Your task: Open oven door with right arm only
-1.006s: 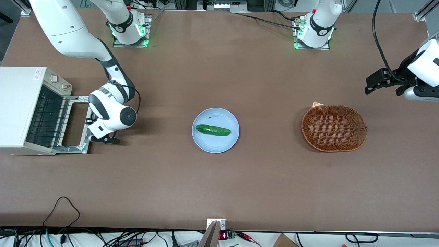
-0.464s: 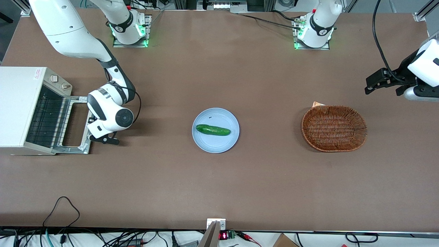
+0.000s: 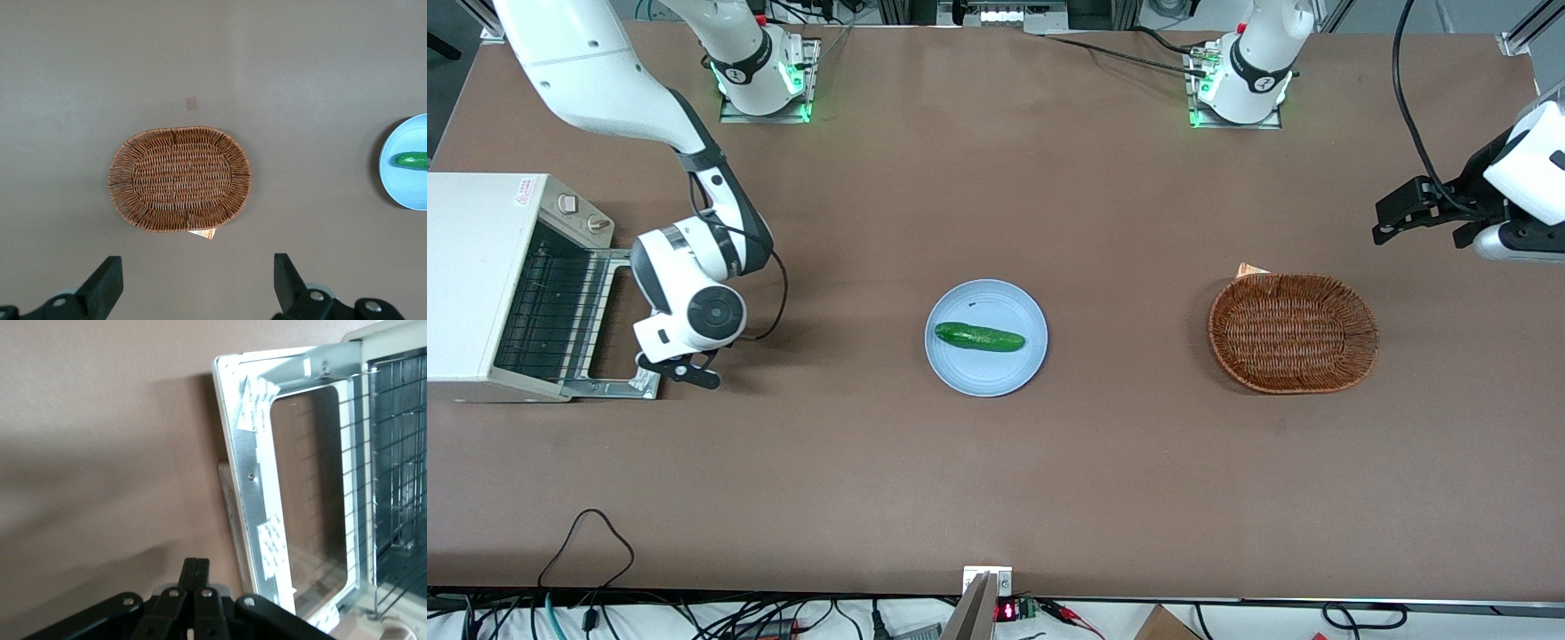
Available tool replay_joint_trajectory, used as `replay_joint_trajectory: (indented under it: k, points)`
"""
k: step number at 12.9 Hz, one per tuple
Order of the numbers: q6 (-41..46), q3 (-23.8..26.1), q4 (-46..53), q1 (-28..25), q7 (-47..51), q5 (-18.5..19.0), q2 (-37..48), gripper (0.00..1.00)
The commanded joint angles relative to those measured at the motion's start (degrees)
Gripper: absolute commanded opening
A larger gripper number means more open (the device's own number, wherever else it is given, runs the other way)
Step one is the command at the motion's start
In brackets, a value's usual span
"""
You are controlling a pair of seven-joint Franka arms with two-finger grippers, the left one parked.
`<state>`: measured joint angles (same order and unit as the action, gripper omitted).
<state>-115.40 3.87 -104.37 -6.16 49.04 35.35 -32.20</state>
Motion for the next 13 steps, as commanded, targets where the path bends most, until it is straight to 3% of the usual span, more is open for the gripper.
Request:
replay_joint_trajectory:
  k: [1, 4, 5, 6, 7, 9, 13]
  points:
    - [2.5, -0.5, -0.5, -0.1, -2.3, -5.9, 5.3, 0.0]
    - [11.8, -0.6, 5.6, -0.1, -10.6, -13.3, 7.3, 0.02]
    - [15.3, -0.8, 8.9, 0.2, -15.0, -16.3, 7.3, 0.23]
    - [18.3, -1.1, 11.9, 1.1, -19.5, -20.4, 7.3, 0.91]
    - [19.9, -1.1, 13.3, 1.5, -21.7, -22.1, 7.3, 1.0]
    - [22.7, -0.9, 15.5, 3.5, -27.3, -23.3, 8.0, 1.0]
    - [28.3, -1.2, 19.3, 8.2, -38.8, -33.1, 12.6, 1.0]
